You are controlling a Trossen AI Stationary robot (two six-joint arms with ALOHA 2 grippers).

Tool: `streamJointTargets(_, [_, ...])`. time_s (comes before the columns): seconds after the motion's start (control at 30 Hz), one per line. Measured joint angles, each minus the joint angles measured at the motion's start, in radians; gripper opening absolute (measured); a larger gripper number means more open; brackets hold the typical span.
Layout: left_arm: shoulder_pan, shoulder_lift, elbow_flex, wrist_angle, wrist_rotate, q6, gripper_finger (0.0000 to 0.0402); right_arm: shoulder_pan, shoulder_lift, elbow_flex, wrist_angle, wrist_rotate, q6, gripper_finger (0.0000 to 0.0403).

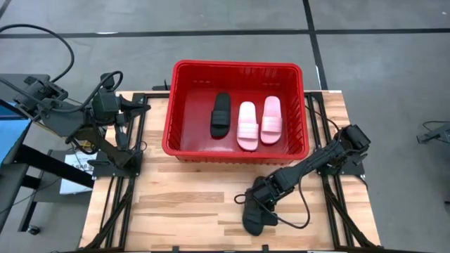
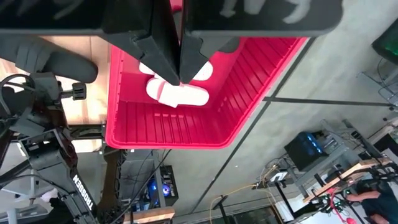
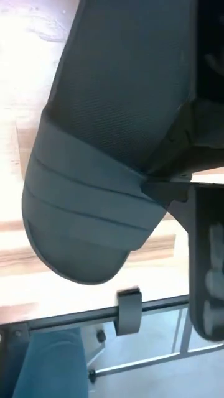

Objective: Pick and place slides into bin
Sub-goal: Put the black slide into the red container

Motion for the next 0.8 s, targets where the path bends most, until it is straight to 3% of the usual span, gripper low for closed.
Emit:
streamJointTargets(0.33, [0.000, 0.002, 0.000, 0.000, 0.000, -0.021, 0.0000, -0.006, 0.000, 0.043, -0.009, -0.002, 0.019, 0.0001])
streamJointTargets(0.8, [0.002, 0.072, 0.000, 0.024, 0.065, -0.070, 0.0000, 0.037, -0.002, 0.397, -0.382, 0.171, -0.075, 0.0000])
